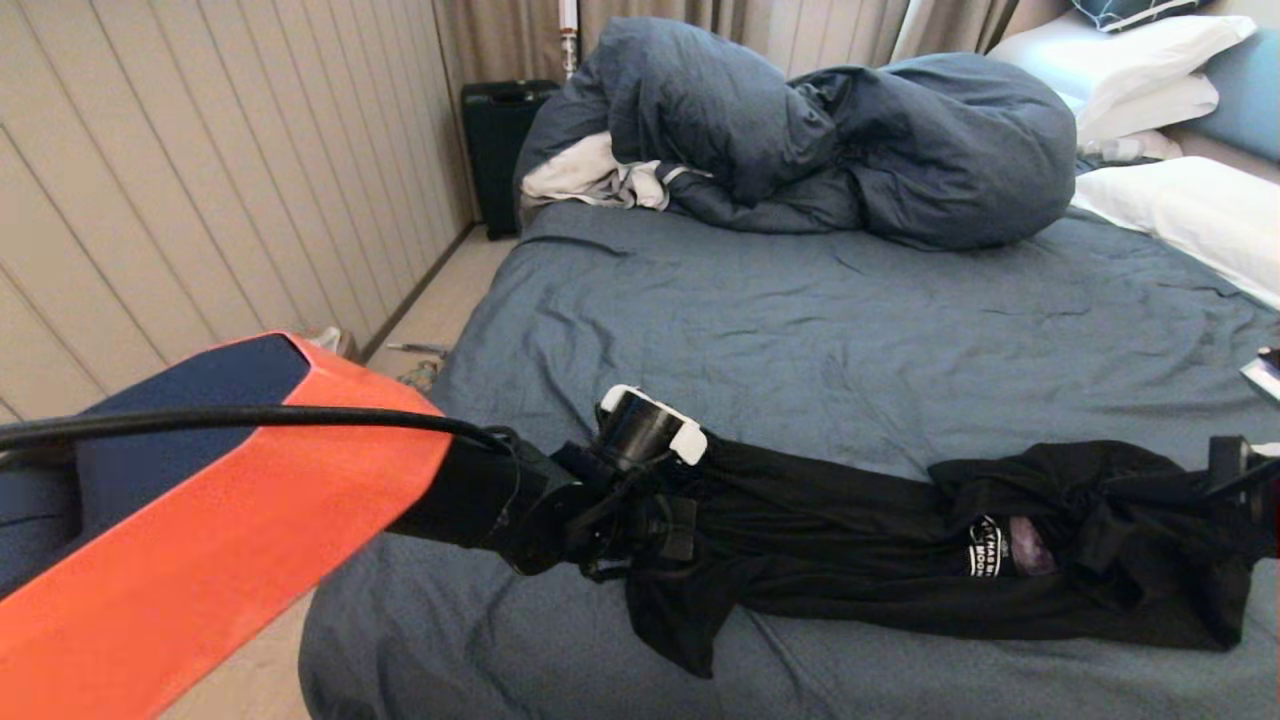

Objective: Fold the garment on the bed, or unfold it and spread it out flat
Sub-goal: Unford the black T-shirt

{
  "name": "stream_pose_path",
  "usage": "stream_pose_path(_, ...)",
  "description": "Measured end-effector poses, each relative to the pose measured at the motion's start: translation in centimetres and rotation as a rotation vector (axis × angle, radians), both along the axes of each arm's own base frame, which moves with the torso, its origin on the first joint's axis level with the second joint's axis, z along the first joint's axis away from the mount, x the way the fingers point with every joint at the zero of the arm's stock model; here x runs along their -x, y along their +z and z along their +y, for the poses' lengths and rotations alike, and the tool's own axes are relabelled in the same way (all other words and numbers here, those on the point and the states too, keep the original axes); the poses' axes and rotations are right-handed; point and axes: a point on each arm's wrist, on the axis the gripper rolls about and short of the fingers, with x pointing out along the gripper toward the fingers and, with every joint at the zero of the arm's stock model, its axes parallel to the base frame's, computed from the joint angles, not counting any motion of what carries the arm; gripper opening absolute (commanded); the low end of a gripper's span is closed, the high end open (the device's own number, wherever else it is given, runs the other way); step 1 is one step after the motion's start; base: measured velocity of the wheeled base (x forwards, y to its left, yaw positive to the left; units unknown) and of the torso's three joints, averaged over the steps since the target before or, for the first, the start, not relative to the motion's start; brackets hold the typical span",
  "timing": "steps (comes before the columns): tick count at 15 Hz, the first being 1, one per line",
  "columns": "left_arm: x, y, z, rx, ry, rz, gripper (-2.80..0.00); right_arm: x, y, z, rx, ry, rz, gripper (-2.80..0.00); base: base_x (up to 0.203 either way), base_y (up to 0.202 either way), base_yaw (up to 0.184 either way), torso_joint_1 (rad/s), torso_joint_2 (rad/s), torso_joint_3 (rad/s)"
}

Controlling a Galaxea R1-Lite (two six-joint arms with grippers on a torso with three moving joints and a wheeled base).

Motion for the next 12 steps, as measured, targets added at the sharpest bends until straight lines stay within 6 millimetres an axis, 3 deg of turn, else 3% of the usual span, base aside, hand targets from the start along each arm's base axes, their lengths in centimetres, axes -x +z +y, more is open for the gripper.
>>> stream_pose_path(6, -2.0, 3.0, 7.3, 0.036, 0.093, -0.017, -2.8, -0.2, -0.3, -0.1, -0.004, -0.002, 0.01, -2.8, 0.0, 0.0, 0.0, 0.0, 0.0, 0.0)
stream_pose_path(12, -2.7, 2.6, 18.5, -0.007, 0.153, 0.039, -2.8, -0.2, -0.3, -0.2, -0.004, -0.004, 0.012, -2.8, 0.0, 0.0, 0.0, 0.0, 0.0, 0.0)
